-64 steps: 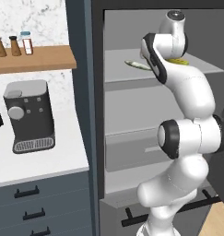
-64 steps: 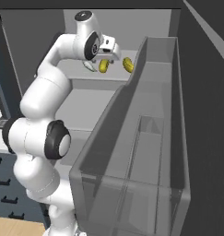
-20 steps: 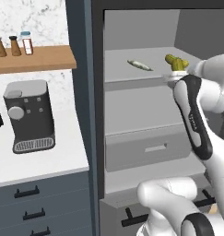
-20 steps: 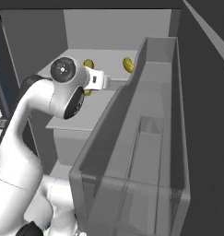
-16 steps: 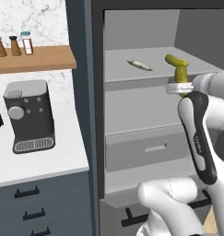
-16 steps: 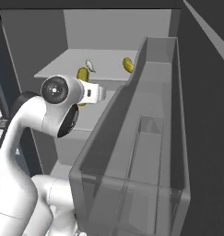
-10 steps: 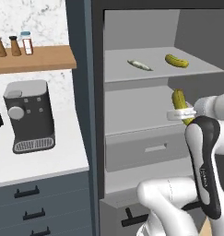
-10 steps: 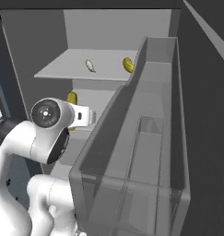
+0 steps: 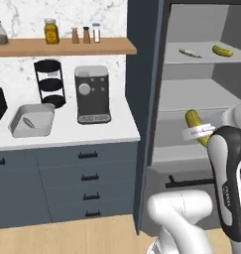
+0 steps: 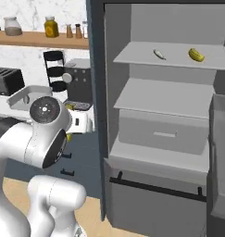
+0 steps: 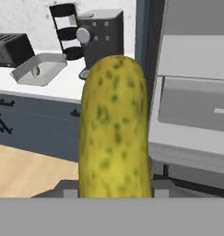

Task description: Place one cucumber and one fish in each tupperware on the nearby counter, to pack two identical lunches.

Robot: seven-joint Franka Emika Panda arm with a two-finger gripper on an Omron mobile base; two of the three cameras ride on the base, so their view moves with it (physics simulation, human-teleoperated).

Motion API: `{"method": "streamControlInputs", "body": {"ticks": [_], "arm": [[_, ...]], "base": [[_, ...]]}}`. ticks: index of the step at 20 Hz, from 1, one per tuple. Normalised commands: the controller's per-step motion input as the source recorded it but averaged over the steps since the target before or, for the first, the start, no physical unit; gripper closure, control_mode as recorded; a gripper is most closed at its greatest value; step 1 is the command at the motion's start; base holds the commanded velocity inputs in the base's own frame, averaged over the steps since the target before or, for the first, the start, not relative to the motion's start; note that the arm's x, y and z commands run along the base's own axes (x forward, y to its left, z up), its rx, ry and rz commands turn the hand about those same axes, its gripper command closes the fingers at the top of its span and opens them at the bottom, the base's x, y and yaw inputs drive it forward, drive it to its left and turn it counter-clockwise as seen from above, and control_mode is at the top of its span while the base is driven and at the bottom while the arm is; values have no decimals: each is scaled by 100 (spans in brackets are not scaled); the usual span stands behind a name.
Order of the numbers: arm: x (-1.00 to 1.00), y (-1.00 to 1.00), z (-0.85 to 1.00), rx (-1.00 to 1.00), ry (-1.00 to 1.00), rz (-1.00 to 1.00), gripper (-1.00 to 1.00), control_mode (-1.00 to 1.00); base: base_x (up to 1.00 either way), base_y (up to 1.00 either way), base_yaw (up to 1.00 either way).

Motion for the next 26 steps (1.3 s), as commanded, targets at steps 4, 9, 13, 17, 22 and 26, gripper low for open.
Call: {"method": "streamControlInputs", "body": {"ticks": [4,9,13,17,22,26], "arm": [[0,0,0,0,0,0,100,100],[0,0,0,0,0,0,100,100],[0,0,0,0,0,0,100,100],[0,0,0,0,0,0,100,100],[0,0,0,0,0,0,100,100],[75,-47,-75,0,42,-9,100,-100]], "base": [[-10,100,29],[71,100,9],[100,97,-10],[100,74,-21],[100,38,-16],[25,0,-5]]}}
